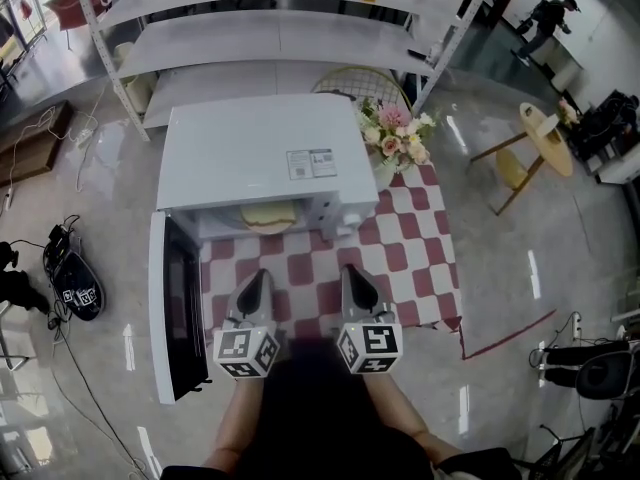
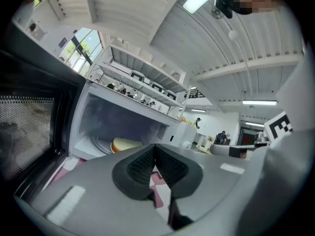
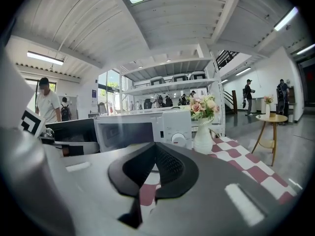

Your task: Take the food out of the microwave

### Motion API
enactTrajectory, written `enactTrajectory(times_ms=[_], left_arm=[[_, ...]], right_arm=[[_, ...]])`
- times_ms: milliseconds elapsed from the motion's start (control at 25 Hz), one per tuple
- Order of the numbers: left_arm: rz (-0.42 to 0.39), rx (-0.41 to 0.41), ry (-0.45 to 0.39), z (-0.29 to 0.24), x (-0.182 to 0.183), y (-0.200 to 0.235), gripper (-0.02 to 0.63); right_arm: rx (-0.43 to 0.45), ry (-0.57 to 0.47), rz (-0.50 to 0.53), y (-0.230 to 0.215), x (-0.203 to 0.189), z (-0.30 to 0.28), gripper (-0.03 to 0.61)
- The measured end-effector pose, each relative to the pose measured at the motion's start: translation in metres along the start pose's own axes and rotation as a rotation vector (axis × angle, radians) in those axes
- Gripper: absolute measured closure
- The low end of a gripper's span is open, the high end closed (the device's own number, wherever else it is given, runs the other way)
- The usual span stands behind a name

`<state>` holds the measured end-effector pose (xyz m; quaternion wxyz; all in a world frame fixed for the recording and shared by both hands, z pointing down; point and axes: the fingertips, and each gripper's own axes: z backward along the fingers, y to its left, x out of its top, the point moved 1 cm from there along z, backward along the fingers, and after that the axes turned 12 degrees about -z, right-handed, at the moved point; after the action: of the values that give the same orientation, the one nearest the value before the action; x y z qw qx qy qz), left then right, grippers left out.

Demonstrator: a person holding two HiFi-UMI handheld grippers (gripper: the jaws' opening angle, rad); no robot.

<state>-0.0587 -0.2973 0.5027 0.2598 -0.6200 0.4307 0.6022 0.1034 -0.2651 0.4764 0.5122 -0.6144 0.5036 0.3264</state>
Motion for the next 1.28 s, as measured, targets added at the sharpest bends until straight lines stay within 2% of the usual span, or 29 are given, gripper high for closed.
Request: enactTrajectory(times_ms=[160, 440, 840, 1280], left_arm=[[0.080, 0.010, -0.014, -0.011, -0.005, 0.008, 0.603], [0.341, 0.057, -0.012, -0.031, -0.031, 0.029, 0.603], [0.670, 0.025, -0.144, -0.052, -0.049, 0.042, 0.603], [0.891, 0.033, -0.170, -0.076, -0.079, 0.058, 0.603]], right_arm=[[0.000, 0.012, 0.002, -0.005, 0.001, -0.010, 0.577], [0.013, 0.038, 0.007, -0.009, -0.001, -0.026, 0.577], [0.000, 0.065, 0.004, -0.019, -0.007, -0.038, 0.577], [-0.013, 0.084, 0.000, -0.032, -0.010, -0.046, 0.577]])
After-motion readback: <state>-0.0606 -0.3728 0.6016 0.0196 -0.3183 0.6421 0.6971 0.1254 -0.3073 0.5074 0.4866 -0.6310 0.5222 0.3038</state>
